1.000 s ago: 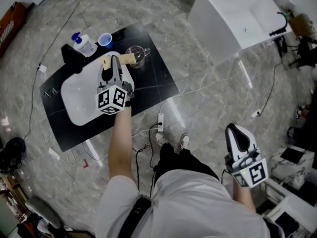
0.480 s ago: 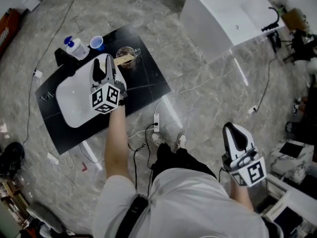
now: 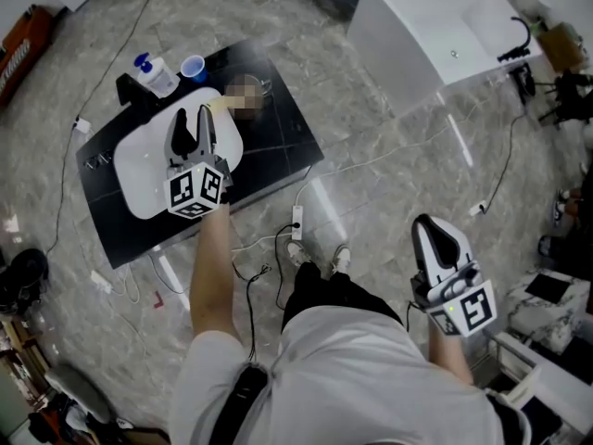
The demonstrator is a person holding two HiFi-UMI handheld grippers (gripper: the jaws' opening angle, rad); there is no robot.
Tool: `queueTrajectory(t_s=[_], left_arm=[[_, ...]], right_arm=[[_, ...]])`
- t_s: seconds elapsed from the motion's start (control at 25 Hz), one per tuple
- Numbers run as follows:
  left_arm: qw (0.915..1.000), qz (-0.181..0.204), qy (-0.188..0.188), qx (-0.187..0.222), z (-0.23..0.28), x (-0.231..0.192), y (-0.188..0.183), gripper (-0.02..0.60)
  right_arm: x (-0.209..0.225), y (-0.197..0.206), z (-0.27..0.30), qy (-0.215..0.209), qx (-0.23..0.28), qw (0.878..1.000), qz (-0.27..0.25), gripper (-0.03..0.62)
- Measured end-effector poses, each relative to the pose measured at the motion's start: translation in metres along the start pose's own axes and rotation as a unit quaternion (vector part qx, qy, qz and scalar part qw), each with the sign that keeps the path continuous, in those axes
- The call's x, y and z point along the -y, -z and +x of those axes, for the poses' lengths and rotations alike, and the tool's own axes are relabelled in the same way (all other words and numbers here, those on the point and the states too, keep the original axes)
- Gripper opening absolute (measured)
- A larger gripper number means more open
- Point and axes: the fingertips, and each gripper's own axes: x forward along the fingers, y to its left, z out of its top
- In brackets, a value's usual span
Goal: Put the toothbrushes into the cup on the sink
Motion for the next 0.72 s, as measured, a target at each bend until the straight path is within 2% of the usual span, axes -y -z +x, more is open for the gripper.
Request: queueTrajectory(t_s=[0.12,0.36,0.6,0.72], left_arm=[[0.9999,0.011,0.003,0.002,-0.017,0.001,-0.013,0.179],[0.9999,0.015,0.001,0.006,-0.05,0.013,-0.04,0.047],[0.9994,0.028,0.012,0.016,-0.083,0.031,-0.064,0.003],[0.9995,0.023,0.013,0.015,-0.104,0.039,-0.071,0.003]], right_arm=[[-0.006,-0.004,-0.001,-0.014,0.012,1.0,0.0,0.049],[-0.011,-0.013,-0.008,-0.033,0.036,0.999,0.002,0.049],[-0.017,-0.029,-0.01,-0.059,0.066,0.996,-0.003,0.049],[-0.022,-0.034,-0.009,-0.078,0.077,0.994,0.0,0.049]])
